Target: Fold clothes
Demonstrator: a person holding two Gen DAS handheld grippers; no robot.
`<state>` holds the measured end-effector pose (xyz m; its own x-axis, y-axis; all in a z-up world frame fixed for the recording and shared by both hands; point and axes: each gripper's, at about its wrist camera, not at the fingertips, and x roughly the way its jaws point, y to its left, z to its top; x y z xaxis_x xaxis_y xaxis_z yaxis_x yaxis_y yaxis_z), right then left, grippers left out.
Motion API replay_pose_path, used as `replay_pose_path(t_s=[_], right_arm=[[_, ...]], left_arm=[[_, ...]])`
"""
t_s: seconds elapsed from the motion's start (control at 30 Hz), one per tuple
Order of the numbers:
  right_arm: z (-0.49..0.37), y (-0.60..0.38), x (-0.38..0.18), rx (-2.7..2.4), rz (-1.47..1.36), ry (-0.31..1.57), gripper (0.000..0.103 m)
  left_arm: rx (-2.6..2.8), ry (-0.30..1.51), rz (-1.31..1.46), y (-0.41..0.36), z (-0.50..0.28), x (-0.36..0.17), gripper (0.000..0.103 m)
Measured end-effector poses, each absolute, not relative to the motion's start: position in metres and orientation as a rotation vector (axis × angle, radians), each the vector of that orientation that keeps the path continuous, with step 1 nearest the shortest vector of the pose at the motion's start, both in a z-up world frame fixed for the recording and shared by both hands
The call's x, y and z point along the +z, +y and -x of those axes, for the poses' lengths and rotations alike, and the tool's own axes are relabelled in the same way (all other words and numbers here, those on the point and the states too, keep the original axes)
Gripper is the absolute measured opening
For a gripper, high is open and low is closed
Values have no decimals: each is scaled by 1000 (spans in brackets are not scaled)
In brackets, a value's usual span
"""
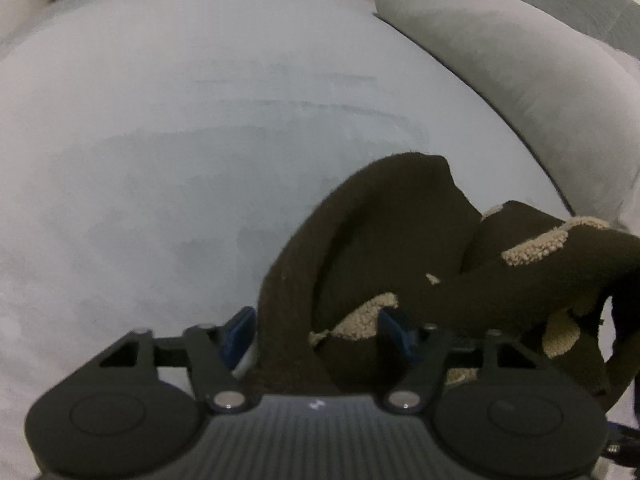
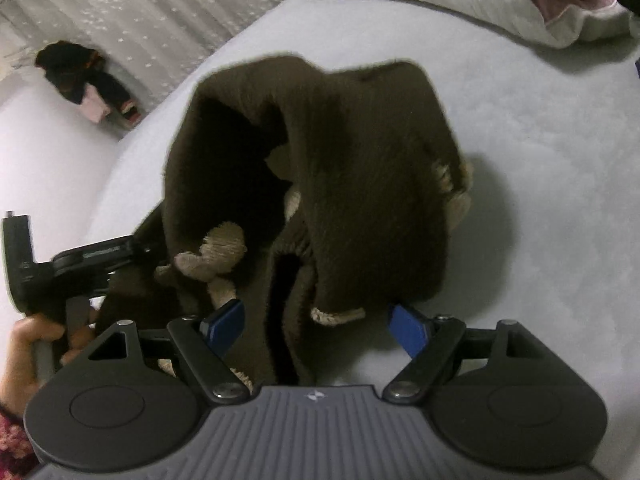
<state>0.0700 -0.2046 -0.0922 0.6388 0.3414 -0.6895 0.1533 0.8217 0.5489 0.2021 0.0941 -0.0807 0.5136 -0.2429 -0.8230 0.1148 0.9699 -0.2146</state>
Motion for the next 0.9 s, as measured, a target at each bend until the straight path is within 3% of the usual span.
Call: replay_pose_path(t_s=[0.07, 0.2, 0.27, 0.37, 0.9], right_arm=[[-77, -199, -100, 88, -631, 893, 79], [-88, -201, -115, 70, -705, 905, 58], [-90, -205, -115, 71, -726, 901, 41], [-88, -208, -105, 68, -716, 886, 30], [-98, -208, -47, 38, -546, 788, 26]], left_arm=[[-202, 1014, 152, 97, -203, -86, 31], [-190, 1003, 237, 109, -195, -90, 21], [-175, 988, 285, 115, -187, -89, 18], [-149, 974, 355, 123, -172, -87, 15], [-72, 866, 482, 130, -38, -54, 11]])
